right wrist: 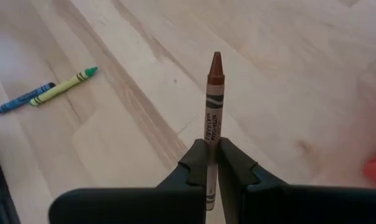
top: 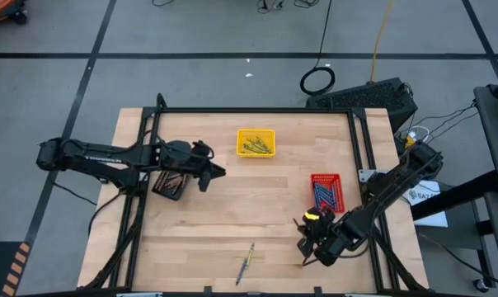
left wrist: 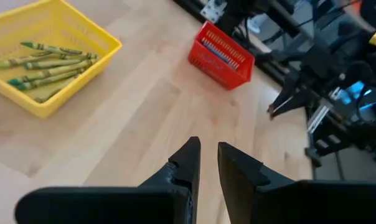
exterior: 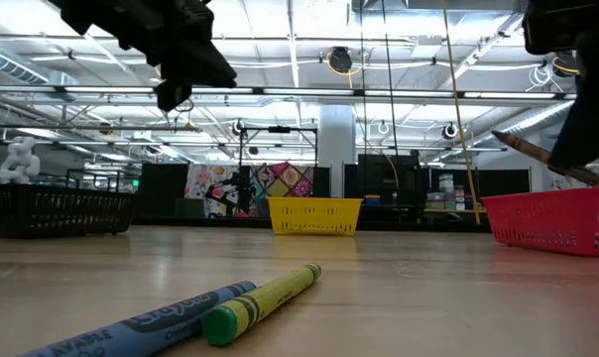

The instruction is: Sort crayons

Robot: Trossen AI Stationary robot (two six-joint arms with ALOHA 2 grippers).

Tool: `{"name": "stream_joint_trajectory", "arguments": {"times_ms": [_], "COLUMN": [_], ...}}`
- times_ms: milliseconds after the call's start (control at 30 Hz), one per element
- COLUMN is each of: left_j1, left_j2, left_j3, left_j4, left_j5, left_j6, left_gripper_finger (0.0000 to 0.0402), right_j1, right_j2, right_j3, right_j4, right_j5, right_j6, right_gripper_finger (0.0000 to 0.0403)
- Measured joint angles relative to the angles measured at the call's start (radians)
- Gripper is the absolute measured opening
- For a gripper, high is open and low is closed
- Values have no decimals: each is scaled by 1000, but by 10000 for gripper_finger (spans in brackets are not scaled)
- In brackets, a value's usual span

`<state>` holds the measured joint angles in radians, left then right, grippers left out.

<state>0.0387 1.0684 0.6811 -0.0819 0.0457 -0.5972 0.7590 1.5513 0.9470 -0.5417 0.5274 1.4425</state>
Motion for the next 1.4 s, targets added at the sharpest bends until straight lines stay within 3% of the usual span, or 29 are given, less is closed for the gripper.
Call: {"name": "stream_joint_trajectory", "arguments": {"times_ms": [133, 267, 400, 667, 900, 1133, 1400], "left_j1": [2, 8, 7, 8, 8, 6, -16], "left_j2": [5, 5, 5, 5, 5, 10, 131], "left_j3": [0, 0, 0, 0, 0, 0, 0], "left_j4": [45, 76, 77, 77, 89, 215, 281], "left_j5": [24, 160, 216, 204, 103, 99, 95], "left_j6": [-75, -77, -69, -24, -23, 9, 36], "left_gripper_finger": [61, 63, 82, 145, 148, 148, 148], "right_j1": [-19, -35, -54, -95, -181, -304, -414], "right_j2": [-8, -7, -7, -7, -7, -7, -7], "right_j3": [0, 0, 0, 0, 0, 0, 0], "right_j4": [6, 21, 31, 101, 283, 512, 711], "right_j5": [0, -2, -4, -7, -2, -23, -119], "right_j6": [-48, -79, -103, -202, -435, -714, -888], "right_gripper_finger": [0, 0, 0, 0, 0, 0, 0]}}
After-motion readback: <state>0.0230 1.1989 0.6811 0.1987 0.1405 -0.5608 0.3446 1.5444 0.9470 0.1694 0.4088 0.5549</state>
